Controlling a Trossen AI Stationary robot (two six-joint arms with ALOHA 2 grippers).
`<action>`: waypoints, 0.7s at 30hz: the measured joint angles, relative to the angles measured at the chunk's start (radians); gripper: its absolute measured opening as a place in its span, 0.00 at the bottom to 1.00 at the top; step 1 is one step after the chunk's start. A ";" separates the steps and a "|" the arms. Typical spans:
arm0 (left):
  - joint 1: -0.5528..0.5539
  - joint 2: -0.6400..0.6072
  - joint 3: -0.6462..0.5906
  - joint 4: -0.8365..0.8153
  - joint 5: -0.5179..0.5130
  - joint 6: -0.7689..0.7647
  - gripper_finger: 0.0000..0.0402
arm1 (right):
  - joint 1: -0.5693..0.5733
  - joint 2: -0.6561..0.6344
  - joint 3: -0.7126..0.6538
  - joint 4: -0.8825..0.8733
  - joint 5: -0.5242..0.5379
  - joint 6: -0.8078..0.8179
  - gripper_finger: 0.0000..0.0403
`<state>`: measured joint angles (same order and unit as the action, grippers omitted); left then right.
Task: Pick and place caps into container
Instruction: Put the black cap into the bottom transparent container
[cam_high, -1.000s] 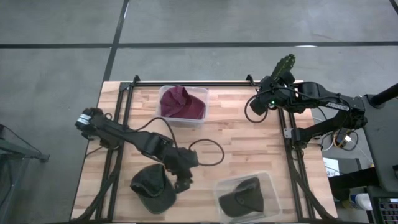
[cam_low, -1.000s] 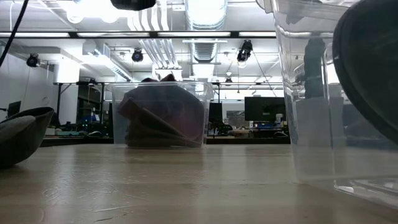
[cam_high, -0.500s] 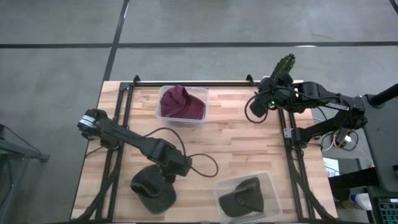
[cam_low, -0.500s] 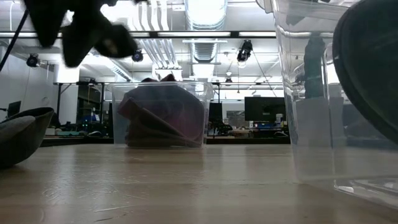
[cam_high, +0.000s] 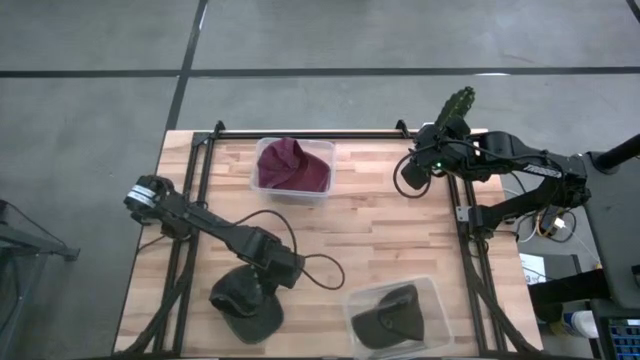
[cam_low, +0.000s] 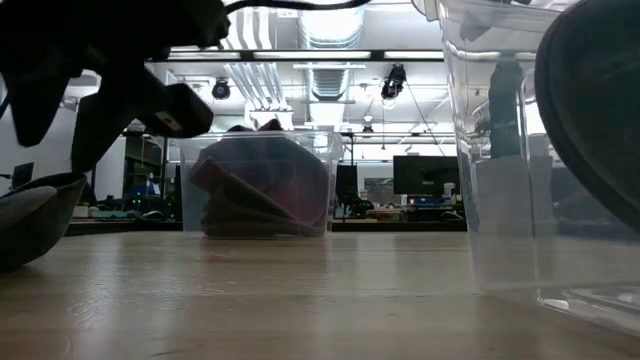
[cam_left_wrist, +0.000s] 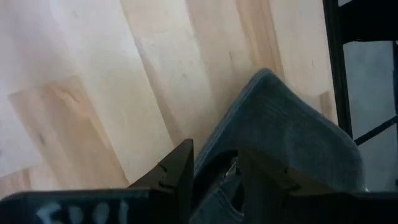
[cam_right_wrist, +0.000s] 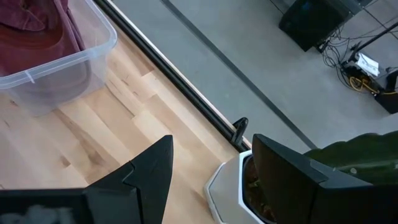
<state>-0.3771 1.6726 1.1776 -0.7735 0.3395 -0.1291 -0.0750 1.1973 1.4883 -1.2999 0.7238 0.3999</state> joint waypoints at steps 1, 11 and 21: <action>0.000 0.000 -0.009 0.007 0.005 0.004 0.30 | 0.000 0.000 0.000 0.000 0.000 0.000 0.53; 0.000 0.000 -0.085 0.080 0.037 0.064 0.30 | 0.000 0.000 0.000 0.001 0.001 0.002 0.53; 0.000 0.003 -0.092 0.183 0.046 0.079 0.30 | 0.000 0.000 0.000 0.001 0.001 0.012 0.53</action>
<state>-0.3775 1.6754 1.0855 -0.5903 0.3851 -0.0503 -0.0750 1.1973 1.4883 -1.2987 0.7246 0.4124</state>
